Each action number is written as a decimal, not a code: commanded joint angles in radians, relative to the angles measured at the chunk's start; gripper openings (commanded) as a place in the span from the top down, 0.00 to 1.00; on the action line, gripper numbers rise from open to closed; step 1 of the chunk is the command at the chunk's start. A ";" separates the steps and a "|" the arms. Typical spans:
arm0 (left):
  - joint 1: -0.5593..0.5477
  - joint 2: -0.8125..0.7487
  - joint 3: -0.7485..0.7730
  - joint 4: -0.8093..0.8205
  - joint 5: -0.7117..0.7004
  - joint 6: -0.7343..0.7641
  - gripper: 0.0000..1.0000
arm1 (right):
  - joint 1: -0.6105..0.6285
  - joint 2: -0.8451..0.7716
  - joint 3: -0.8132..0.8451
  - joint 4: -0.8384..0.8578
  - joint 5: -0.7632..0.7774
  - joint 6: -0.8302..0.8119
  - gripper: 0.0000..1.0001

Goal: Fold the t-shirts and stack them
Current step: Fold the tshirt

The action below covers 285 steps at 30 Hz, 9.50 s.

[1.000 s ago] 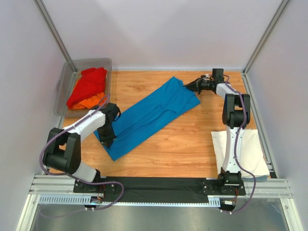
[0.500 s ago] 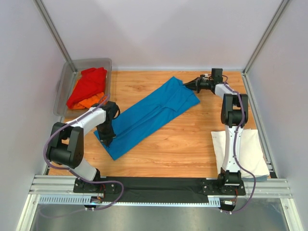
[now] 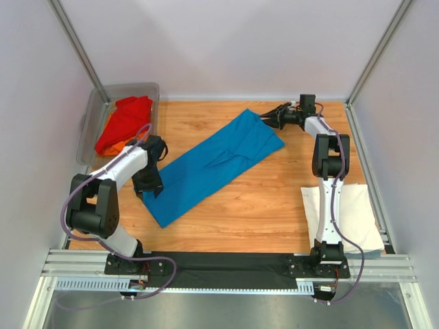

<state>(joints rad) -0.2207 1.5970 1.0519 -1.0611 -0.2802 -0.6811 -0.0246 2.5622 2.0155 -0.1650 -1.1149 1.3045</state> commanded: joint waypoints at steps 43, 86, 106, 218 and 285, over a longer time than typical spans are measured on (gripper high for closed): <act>-0.106 0.003 -0.248 0.303 0.401 -0.020 0.85 | 0.420 -0.387 -0.368 -0.355 0.747 -0.524 1.00; -0.138 0.007 -0.108 0.297 0.472 0.078 0.84 | 0.417 -0.416 -0.360 -0.416 0.761 -0.547 1.00; -0.163 0.057 -0.153 0.320 0.475 0.095 0.87 | 0.413 -0.303 -0.287 -0.387 0.793 -0.522 1.00; -0.315 -0.296 -0.291 0.510 0.655 -0.024 0.48 | 0.580 -0.579 -0.221 -0.863 1.072 -0.768 0.26; -0.370 -0.008 -0.302 0.480 0.667 0.058 0.51 | 0.686 -1.235 -1.551 -0.182 0.685 -0.338 0.37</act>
<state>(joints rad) -0.5900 1.5623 0.7662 -0.5816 0.4183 -0.6479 0.6434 1.3018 0.4973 -0.4114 -0.4610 0.9447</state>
